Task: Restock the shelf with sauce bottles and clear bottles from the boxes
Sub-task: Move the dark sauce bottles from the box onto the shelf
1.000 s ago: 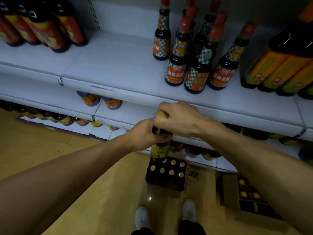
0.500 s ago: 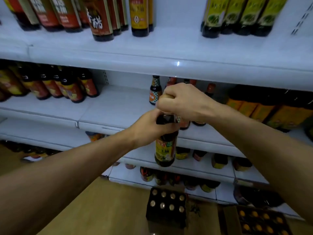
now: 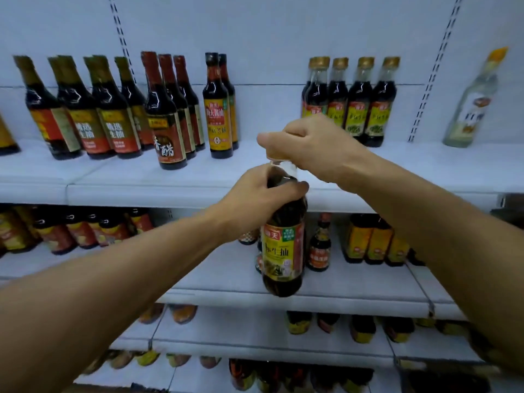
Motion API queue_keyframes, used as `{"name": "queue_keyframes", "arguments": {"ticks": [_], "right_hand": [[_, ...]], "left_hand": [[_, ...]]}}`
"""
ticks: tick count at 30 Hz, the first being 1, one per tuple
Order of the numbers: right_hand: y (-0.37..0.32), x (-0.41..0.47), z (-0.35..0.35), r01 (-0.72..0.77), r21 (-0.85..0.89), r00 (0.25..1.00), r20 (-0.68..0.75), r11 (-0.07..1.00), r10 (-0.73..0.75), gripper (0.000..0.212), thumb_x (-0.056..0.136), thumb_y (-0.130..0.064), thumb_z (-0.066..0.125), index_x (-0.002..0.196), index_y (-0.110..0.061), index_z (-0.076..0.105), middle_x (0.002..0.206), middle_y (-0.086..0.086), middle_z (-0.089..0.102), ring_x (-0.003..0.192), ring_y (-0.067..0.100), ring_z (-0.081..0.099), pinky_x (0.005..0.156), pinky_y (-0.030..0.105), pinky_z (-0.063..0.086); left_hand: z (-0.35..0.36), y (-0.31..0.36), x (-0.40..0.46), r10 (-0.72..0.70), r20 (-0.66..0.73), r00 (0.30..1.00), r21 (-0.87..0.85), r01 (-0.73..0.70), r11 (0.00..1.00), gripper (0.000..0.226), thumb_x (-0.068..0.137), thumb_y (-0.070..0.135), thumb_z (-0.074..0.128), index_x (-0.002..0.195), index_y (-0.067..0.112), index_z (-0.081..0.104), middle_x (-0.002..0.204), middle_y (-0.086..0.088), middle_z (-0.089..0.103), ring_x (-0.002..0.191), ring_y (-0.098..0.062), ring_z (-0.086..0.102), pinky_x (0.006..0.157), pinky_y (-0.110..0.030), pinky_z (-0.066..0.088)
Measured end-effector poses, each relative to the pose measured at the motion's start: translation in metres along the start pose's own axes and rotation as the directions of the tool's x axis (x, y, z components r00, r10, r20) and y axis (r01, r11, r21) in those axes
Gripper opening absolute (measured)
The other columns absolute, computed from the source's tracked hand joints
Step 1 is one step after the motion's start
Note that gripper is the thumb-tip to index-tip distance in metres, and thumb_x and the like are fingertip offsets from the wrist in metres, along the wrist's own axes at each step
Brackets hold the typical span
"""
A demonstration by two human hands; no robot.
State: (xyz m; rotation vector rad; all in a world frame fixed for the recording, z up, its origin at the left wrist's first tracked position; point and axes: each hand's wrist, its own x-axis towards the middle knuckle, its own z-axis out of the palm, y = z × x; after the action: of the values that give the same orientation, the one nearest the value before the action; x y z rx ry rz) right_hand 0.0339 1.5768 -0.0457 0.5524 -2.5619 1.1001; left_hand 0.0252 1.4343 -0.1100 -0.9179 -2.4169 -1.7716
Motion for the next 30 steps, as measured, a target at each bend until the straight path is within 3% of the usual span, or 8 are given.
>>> {"name": "queue_keyframes", "arguments": {"ticks": [6,10,14,17,21,26,28,30], "right_hand": [[-0.022,0.006,-0.027,0.056,0.049,0.979,-0.198,0.997,-0.045,0.067,0.079,-0.066,0.060,0.066,-0.001,0.049,0.083,0.012,0.071,0.047,0.013,0.039,0.045,0.026,0.031],[-0.023,0.012,-0.045,0.086,0.109,0.970,-0.237,0.990,-0.058,0.047,0.078,-0.066,0.062,0.072,-0.019,0.066,0.076,-0.002,0.069,0.047,0.014,0.051,0.042,0.030,0.042],[-0.012,0.019,-0.060,0.083,0.107,0.978,-0.200,0.991,-0.060,0.032,0.077,-0.057,0.068,0.086,-0.027,0.068,0.082,0.007,0.069,0.070,0.026,0.070,0.048,0.044,0.057],[0.000,0.027,-0.075,0.094,0.163,0.984,-0.166,0.982,-0.067,0.020,0.085,-0.042,0.070,0.080,-0.022,0.069,0.064,-0.010,0.068,0.055,0.002,0.066,0.040,0.019,0.045],[0.016,0.041,-0.096,0.147,0.210,0.970,-0.222,0.966,-0.100,0.019,0.085,-0.034,0.071,0.079,-0.017,0.070,0.057,-0.013,0.065,0.049,-0.001,0.062,0.038,0.011,0.041],[0.051,0.064,-0.126,0.150,0.185,0.965,-0.243,0.971,-0.103,0.028,0.080,-0.041,0.072,0.085,-0.013,0.073,0.079,0.004,0.074,0.074,0.020,0.073,0.063,0.041,0.060],[0.072,0.074,-0.135,0.129,0.202,0.960,-0.269,0.971,-0.072,0.031,0.078,-0.045,0.073,0.087,-0.015,0.073,0.083,0.007,0.074,0.076,0.025,0.073,0.066,0.046,0.059],[0.092,0.084,-0.143,0.130,0.205,0.955,-0.287,0.970,-0.068,0.027,0.079,-0.045,0.074,0.087,-0.019,0.074,0.080,-0.002,0.075,0.072,0.012,0.071,0.060,0.029,0.054]], "left_hand": [[-0.010,0.038,0.025,0.054,0.042,0.998,-0.049,-0.052,0.997,0.014,0.089,0.031,0.065,0.087,0.017,0.066,0.081,0.007,0.075,0.078,-0.006,0.072,0.059,-0.012,0.052],[-0.012,0.057,0.043,0.099,0.068,0.993,-0.058,-0.095,0.994,0.018,0.092,0.027,0.062,0.078,0.024,0.073,0.083,0.006,0.076,0.081,-0.007,0.072,0.062,-0.012,0.052],[-0.012,0.071,0.065,0.152,0.083,0.985,-0.111,-0.143,0.983,0.009,0.095,0.020,0.059,0.099,0.019,0.067,0.091,0.004,0.077,0.089,-0.009,0.073,0.068,-0.013,0.054],[-0.006,0.078,0.084,0.181,0.096,0.979,-0.100,-0.172,0.980,0.012,0.095,0.014,0.057,0.102,0.017,0.065,0.093,0.000,0.076,0.089,-0.013,0.073,0.069,-0.015,0.055],[0.005,0.087,0.115,0.176,0.092,0.980,-0.078,-0.169,0.982,0.018,0.092,0.016,0.059,0.107,0.009,0.066,0.099,-0.009,0.075,0.094,-0.021,0.072,0.082,-0.032,0.059],[0.026,0.076,0.147,0.138,0.123,0.983,-0.140,-0.120,0.983,0.036,0.089,0.030,0.066,0.122,0.019,0.058,0.113,-0.009,0.071,0.104,-0.028,0.069,0.095,-0.059,0.050],[0.034,0.055,0.157,0.095,0.134,0.986,-0.151,-0.074,0.986,0.041,0.086,0.030,0.069,0.124,0.021,0.056,0.115,-0.005,0.071,0.106,-0.026,0.069,0.095,-0.053,0.051],[0.046,0.029,0.165,0.038,0.109,0.993,-0.135,-0.023,0.991,0.040,0.083,0.022,0.074,0.119,0.028,0.056,0.107,0.007,0.073,0.100,-0.011,0.070,0.089,-0.035,0.055]]}}
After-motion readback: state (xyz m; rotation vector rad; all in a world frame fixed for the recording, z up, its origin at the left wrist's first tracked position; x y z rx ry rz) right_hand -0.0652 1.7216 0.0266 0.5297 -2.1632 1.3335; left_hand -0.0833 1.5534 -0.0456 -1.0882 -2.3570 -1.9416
